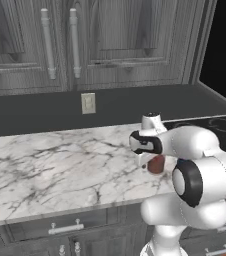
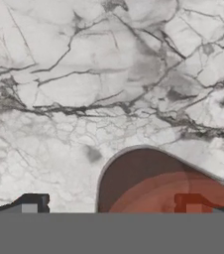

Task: Place the microwavable item in the microwave. Then, close the microwave door and press the start button.

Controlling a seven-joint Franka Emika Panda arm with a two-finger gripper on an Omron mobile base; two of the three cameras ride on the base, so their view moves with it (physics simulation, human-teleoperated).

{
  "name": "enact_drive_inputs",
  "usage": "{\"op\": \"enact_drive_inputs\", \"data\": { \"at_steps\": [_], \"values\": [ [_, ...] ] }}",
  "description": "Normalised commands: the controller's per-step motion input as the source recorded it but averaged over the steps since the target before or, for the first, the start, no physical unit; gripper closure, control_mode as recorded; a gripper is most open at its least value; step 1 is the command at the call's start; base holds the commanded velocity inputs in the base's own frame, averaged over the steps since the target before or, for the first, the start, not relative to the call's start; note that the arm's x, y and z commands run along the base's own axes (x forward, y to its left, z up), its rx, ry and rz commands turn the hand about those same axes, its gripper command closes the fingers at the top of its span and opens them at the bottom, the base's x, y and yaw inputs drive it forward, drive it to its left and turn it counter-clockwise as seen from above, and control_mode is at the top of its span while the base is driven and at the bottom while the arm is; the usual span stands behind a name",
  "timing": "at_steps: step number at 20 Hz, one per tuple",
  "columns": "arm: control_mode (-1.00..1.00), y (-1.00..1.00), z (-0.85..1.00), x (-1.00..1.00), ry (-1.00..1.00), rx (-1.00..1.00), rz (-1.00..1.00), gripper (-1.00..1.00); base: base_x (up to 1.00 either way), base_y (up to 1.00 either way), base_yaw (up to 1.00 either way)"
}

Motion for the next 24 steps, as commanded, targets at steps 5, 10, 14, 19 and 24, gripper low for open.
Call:
{"op": "enact_drive_inputs", "data": {
  "at_steps": [5,10,14,19,24],
  "values": [
    [-1.0,0.0,-0.42,0.0,0.05,-0.01,0.06,-1.0,0.0,0.0,0.0],
    [-1.0,0.0,-0.31,-0.07,0.01,-0.02,0.04,1.0,0.0,0.0,0.0],
    [-1.0,0.0,-0.11,-0.3,0.0,-0.01,0.02,1.0,0.0,0.0,0.0],
    [-1.0,0.0,-0.04,-0.4,-0.03,0.0,0.0,1.0,0.0,0.0,0.0],
    [-1.0,0.0,0.16,-0.65,-0.13,0.0,0.0,1.0,0.0,0.0,0.0]
  ]
}}
